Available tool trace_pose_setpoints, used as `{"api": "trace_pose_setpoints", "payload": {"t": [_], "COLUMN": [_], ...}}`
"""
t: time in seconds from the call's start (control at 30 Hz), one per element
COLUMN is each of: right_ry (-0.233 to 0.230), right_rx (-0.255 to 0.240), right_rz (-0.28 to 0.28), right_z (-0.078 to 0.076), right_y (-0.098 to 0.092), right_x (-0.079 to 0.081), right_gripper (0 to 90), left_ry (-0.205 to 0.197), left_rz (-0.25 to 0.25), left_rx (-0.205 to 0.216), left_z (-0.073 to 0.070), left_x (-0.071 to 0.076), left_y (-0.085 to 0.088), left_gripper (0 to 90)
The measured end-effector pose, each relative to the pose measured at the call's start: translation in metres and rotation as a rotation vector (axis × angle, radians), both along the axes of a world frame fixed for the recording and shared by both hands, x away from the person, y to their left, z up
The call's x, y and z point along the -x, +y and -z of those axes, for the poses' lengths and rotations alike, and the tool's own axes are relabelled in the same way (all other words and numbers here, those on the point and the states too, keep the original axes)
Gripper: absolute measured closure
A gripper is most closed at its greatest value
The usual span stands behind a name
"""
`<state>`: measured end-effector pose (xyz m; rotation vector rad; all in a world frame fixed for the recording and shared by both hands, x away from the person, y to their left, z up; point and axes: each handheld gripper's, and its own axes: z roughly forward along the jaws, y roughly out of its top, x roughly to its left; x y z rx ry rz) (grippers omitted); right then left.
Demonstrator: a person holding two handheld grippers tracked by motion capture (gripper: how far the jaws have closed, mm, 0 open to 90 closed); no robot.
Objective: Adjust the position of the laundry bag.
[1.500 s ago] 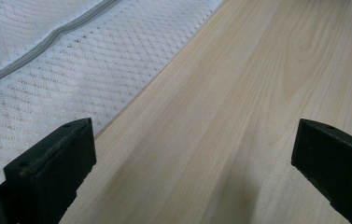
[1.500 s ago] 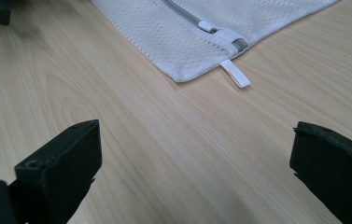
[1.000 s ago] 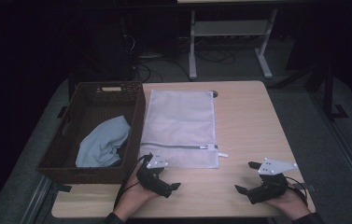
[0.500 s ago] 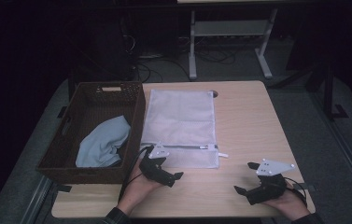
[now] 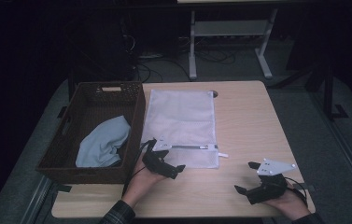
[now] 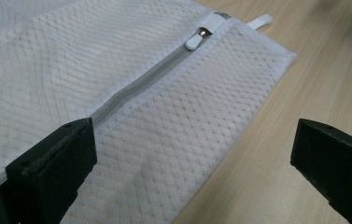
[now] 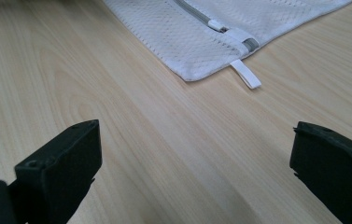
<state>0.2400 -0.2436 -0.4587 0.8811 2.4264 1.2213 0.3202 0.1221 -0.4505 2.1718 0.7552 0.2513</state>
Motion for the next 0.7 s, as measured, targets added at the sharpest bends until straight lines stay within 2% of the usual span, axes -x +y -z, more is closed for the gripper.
{"api": "trace_pose_setpoints", "payload": {"t": [0.57, 0.7], "right_ry": [-0.006, -0.005], "right_rx": [0.004, 0.002], "right_rz": [0.009, 0.017], "right_z": [0.0, 0.0], "right_y": [-0.001, -0.002], "right_x": [-0.001, 0.0], "right_gripper": [1.9, 1.9], "left_ry": [-0.018, -0.005], "left_rz": [-0.039, -0.046], "left_rx": [0.017, 0.012], "left_z": [-0.004, -0.002], "left_x": [-0.024, -0.03], "left_y": [-0.005, -0.006], "left_gripper": [5.3, 5.8]}}
